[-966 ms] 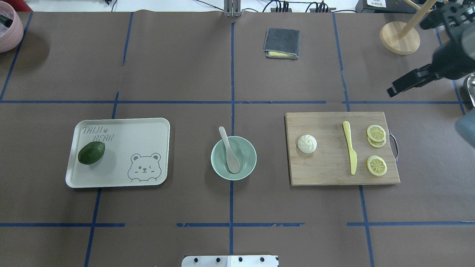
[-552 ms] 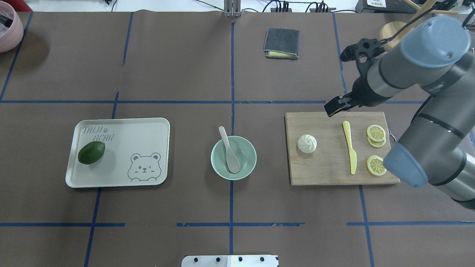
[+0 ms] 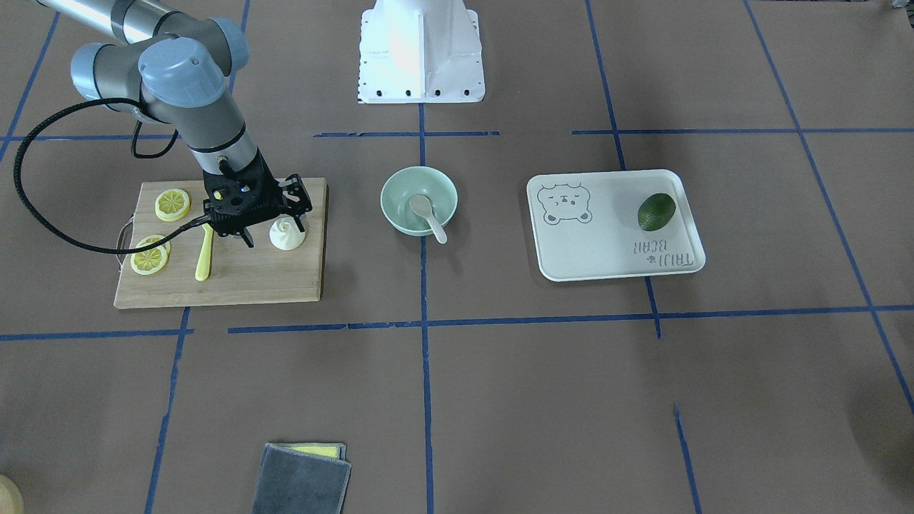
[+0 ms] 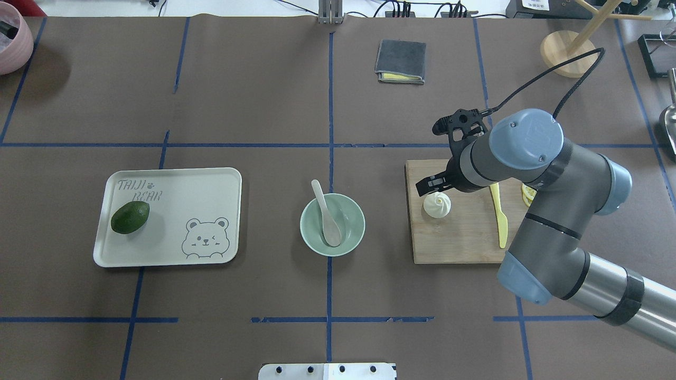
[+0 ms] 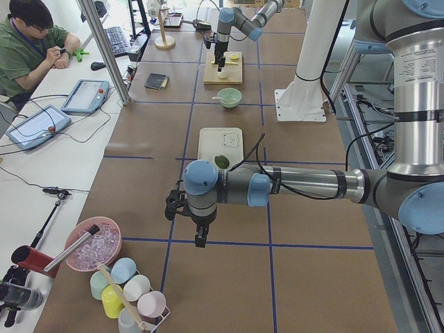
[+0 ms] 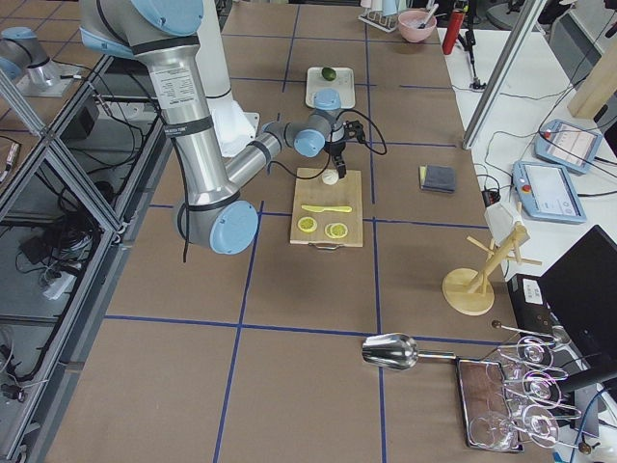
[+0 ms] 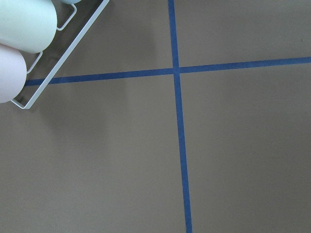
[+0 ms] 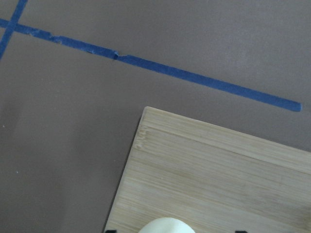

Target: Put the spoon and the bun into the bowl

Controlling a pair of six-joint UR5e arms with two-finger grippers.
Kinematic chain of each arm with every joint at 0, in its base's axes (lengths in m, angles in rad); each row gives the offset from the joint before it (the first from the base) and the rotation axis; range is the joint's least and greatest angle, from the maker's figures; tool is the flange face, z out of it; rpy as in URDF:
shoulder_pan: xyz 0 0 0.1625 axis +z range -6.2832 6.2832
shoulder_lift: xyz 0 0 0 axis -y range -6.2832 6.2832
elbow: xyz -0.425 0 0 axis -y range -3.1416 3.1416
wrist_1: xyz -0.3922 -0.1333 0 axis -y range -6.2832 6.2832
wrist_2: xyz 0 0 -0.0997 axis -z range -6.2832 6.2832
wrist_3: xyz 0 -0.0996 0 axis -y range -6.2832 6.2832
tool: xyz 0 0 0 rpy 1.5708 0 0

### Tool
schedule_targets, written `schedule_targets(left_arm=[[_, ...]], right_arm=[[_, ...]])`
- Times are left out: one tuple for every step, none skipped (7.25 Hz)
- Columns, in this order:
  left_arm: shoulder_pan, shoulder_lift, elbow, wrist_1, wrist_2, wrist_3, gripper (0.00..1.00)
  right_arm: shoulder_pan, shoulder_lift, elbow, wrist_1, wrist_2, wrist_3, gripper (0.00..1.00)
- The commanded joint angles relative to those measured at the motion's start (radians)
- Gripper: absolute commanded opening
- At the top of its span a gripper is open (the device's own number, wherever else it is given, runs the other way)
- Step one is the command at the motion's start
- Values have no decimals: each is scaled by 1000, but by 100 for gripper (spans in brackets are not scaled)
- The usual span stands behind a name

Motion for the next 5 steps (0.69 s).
schedule_targets(left_arm=[[0,0,-1,0,-4,2,100],[0,0,-1,0,-4,0,100],[0,0,-3,0,-4,2,100],[0,0,-3,0,-5,2,100],[0,0,-3,0,-5,2,100]], right_arm=[[-49,-9,-9,10,-50,12,78],[-50,-14,-4,6,-50,12,67],[-53,-29,-2,4,-50,12,48],[-53,-37,-1,4,-48,12,26],[-53,-35,-1,4,-44,11,0]])
